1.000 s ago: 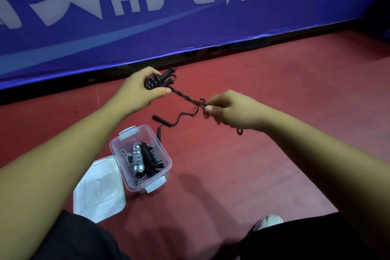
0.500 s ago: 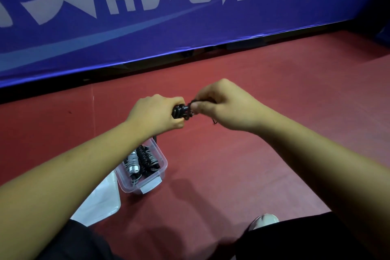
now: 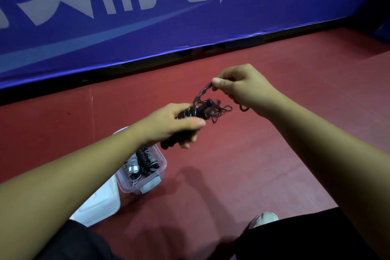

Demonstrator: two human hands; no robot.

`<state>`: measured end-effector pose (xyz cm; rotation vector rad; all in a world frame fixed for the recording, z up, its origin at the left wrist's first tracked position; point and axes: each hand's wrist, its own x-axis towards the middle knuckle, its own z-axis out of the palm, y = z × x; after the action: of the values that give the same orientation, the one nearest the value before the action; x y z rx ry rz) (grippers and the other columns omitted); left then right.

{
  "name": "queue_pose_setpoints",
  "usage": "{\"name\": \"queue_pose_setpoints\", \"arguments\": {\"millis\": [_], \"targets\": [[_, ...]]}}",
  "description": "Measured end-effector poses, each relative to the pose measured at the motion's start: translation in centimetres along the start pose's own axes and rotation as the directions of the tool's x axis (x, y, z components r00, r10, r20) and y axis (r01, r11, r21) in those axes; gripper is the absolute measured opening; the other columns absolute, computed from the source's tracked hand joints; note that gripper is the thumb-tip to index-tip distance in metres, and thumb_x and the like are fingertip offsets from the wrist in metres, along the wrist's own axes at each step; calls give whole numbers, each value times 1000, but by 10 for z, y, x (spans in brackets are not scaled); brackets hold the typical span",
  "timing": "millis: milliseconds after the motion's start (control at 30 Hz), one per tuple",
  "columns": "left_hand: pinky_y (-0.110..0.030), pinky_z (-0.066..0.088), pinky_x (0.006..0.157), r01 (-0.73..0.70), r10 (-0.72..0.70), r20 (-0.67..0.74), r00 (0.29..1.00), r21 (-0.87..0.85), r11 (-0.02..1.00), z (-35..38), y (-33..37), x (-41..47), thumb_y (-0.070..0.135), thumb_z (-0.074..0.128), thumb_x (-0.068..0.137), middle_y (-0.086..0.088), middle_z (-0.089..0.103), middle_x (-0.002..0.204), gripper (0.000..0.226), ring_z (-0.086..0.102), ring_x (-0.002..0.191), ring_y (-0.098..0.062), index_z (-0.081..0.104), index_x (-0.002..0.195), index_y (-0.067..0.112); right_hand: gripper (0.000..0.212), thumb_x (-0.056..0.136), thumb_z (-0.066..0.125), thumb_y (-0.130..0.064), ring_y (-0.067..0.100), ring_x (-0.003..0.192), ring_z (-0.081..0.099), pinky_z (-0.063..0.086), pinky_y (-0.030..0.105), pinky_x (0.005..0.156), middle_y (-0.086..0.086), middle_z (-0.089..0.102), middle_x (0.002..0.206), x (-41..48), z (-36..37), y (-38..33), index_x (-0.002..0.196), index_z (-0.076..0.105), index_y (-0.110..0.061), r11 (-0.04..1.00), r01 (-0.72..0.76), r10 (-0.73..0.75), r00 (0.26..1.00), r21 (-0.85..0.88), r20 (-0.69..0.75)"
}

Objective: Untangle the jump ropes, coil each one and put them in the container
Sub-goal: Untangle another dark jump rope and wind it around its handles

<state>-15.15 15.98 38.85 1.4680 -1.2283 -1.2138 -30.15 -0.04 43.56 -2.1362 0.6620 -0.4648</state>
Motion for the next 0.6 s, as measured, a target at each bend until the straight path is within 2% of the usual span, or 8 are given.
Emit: {"name": "queue_pose_setpoints", "arguments": {"millis": [100, 167, 200, 300, 433, 533, 600], "targets": [[-30, 57, 56, 86, -105, -20, 994, -444, 892, 8, 6, 1, 36, 63, 84, -14, 73, 83, 33, 73, 79, -35, 57, 103, 11, 30, 99, 61, -30, 14, 48, 35, 29, 22, 45, 3, 46, 58, -1, 3, 12, 79, 70, -9, 986, -151, 138, 979, 76, 153], [-29, 58, 56, 125, -198, -57, 979, -600, 790, 11, 10, 2, 42, 64, 83, -15, 73, 82, 37, 74, 83, -35, 60, 105, 12, 35, 101, 58, -31, 11, 42, 36, 29, 17, 38, -1, 48, 54, -5, 7, 15, 70, 64, -17, 980, -197, 186, 952, 25, 243], [-29, 59, 56, 127, -232, -77, 970, -651, 748, 12, 11, 2, 44, 61, 81, -16, 72, 76, 40, 74, 81, -36, 61, 103, 11, 33, 101, 57, -31, 10, 41, 37, 29, 16, 37, -2, 50, 54, -6, 9, 16, 71, 62, -18, 979, -206, 199, 947, 1, 253], [-30, 60, 53, 90, -265, -124, 956, -736, 671, 8, 12, 3, 45, 56, 87, -16, 65, 64, 37, 73, 74, -37, 60, 89, 9, 23, 101, 56, -32, 8, 39, 41, 31, 16, 36, 0, 54, 58, -6, 12, 14, 87, 57, -15, 978, -207, 204, 948, -16, 245], [-28, 58, 48, 78, -262, -137, 955, -736, 672, -1, 14, 4, 45, 53, 92, -12, 63, 64, 34, 71, 66, -33, 59, 86, 12, 20, 102, 55, -29, 13, 44, 45, 39, 23, 42, 1, 58, 59, -6, 7, 8, 87, 59, -16, 984, -178, 172, 940, -6, 294], [-25, 53, 44, 77, -234, -124, 964, -716, 694, -2, 11, 5, 44, 58, 85, -11, 61, 67, 28, 64, 55, -27, 61, 95, 18, 19, 102, 56, -27, 11, 44, 44, 39, 25, 44, 0, 61, 57, -8, 2, 4, 89, 64, -15, 990, -132, 143, 935, -57, 325], [-23, 48, 42, 58, -200, -116, 973, -717, 694, -3, 9, 8, 42, 58, 87, -10, 58, 67, 25, 55, 49, -22, 59, 107, 27, 18, 102, 56, -27, 10, 44, 45, 39, 25, 45, -1, 62, 58, -9, 0, 2, 93, 66, -15, 989, -107, 137, 928, -105, 346]]}}
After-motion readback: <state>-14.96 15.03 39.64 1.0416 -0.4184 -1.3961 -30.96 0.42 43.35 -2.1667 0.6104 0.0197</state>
